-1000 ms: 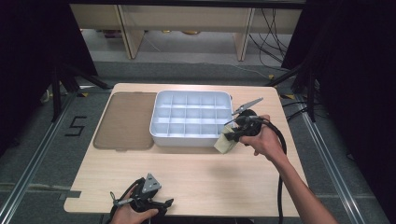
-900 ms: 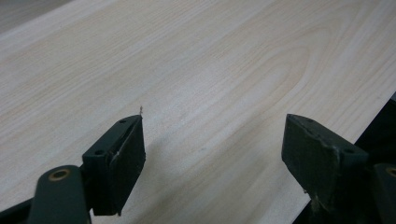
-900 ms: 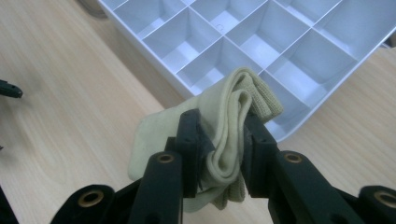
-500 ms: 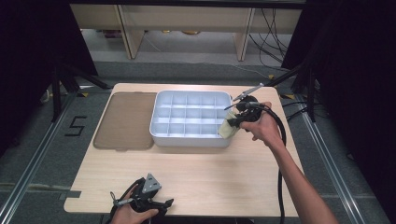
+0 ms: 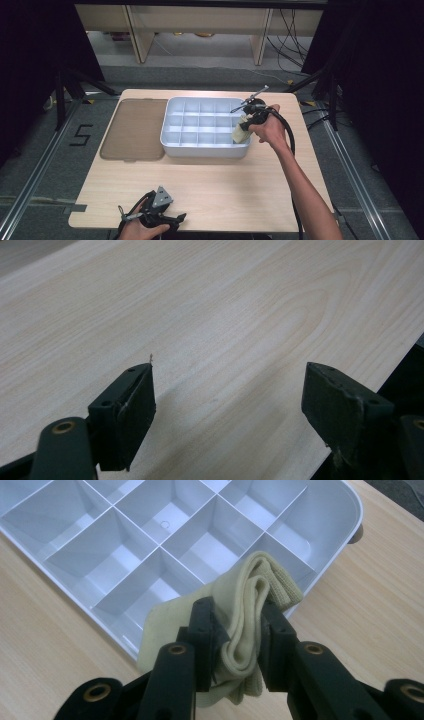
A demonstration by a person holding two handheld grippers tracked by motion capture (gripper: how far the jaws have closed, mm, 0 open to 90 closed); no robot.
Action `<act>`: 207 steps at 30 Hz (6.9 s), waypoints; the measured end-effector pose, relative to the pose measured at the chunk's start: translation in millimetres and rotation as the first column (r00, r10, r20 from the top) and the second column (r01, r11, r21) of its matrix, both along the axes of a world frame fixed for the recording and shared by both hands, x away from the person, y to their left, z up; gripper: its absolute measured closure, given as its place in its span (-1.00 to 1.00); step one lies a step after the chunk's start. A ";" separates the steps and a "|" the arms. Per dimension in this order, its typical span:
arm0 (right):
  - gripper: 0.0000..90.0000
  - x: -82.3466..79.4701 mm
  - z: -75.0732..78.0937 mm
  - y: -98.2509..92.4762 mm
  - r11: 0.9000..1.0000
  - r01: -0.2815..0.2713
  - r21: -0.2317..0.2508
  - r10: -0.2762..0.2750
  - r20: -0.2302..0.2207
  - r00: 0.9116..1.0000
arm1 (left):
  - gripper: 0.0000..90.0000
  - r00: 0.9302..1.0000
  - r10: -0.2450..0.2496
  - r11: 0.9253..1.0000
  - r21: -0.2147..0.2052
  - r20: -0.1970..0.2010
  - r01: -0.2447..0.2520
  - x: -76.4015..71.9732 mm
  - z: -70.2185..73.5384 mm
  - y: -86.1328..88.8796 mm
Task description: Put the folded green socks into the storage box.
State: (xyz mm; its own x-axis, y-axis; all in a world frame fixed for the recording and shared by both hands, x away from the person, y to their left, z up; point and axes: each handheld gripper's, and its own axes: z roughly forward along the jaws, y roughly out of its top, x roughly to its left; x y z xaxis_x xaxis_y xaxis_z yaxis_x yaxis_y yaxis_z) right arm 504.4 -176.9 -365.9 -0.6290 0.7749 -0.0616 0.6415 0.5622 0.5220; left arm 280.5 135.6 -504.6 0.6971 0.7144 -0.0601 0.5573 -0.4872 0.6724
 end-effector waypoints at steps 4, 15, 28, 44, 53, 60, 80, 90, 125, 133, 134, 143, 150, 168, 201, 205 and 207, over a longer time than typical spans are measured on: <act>0.61 6.6 -4.1 3.2 1.000 0.000 -0.017 0.000 -0.009 1.000 | -0.53 1.000 -0.001 1.000 0.000 0.001 0.001 -0.2 0.8 0.2; 0.61 16.1 -16.1 5.8 0.997 0.005 -0.080 -0.007 -0.021 1.000 | -0.53 1.000 -0.006 1.000 0.009 0.013 0.006 0.2 0.4 0.3; 0.61 20.2 -28.5 10.9 0.992 0.004 -0.128 -0.009 -0.033 0.999 | -0.53 1.000 -0.015 1.000 0.013 0.010 0.015 0.2 -0.2 0.0; 0.60 17.3 -38.2 14.6 0.985 -0.018 -0.170 0.013 -0.033 0.999 | -0.53 1.000 -0.007 1.000 -0.001 -0.008 0.007 -0.9 -1.6 -1.9; 0.60 15.8 -50.6 18.9 0.982 -0.050 -0.183 0.043 -0.039 0.998 | -0.53 1.000 -0.012 1.000 0.001 -0.008 0.012 -0.7 -1.3 -1.8; 0.60 14.9 -58.9 21.4 0.981 -0.070 -0.182 0.060 -0.060 0.996 | -0.53 1.000 -0.005 1.000 0.006 -0.007 0.005 -0.1 -2.3 -1.8; 0.60 14.0 -71.6 23.9 0.977 -0.061 -0.202 0.044 -0.088 0.995 | -0.53 1.000 -0.017 1.000 0.018 0.001 0.017 -0.2 -1.9 -1.7; 0.31 12.6 -63.3 17.9 0.992 -0.039 -0.124 0.030 -0.072 0.997 | -0.53 1.000 0.002 1.000 -0.008 -0.007 -0.002 -1.8 -0.4 -2.4; 0.67 14.0 -58.8 14.0 0.999 -0.030 -0.024 0.028 -0.077 0.997 | -0.53 1.000 -0.014 1.000 -0.007 -0.009 0.014 -2.3 -0.3 -3.1; 0.77 13.5 -48.5 10.0 1.000 -0.021 -0.002 0.021 -0.066 0.998 | -0.53 1.000 -0.003 1.000 -0.004 -0.005 0.003 -2.5 -0.1 -2.8; 0.80 13.2 -49.9 10.7 1.000 -0.010 -0.015 0.009 -0.079 0.997 | -0.53 1.000 -0.006 1.000 -0.001 -0.003 0.006 -2.3 0.1 -2.6; 0.96 17.7 -74.0 22.5 0.994 -0.047 -0.094 0.036 -0.122 0.992 | -0.53 1.000 -0.023 1.000 0.006 0.007 0.023 -1.7 0.8 -1.8; 0.96 19.2 -80.7 25.9 0.995 -0.047 -0.088 0.034 -0.137 0.990 | -0.53 1.000 -0.030 1.000 0.007 0.002 0.030 -1.7 1.7 -0.9; 0.54 5.5 -37.0 -2.1 0.996 -0.002 0.089 0.005 -0.040 0.999 | -0.53 1.000 -0.015 1.000 -0.003 0.004 0.015 -1.1 2.4 -0.2; -0.23 -68.1 -26.5 -3.0 0.959 -0.087 0.270 0.072 0.064 0.995 | -0.53 1.000 -0.017 1.000 -0.016 0.019 0.017 -0.1 1.7 0.5; -0.26 -78.0 -31.0 -3.2 0.958 -0.090 0.273 0.081 0.042 0.996 | -0.53 1.000 -0.010 1.000 -0.023 0.010 0.010 0.2 0.7 0.5; -0.30 -83.0 -34.3 -3.9 0.955 -0.080 0.286 0.067 0.055 0.996 | -0.53 0.999 -0.019 1.000 -0.010 0.033 0.019 1.4 1.4 1.0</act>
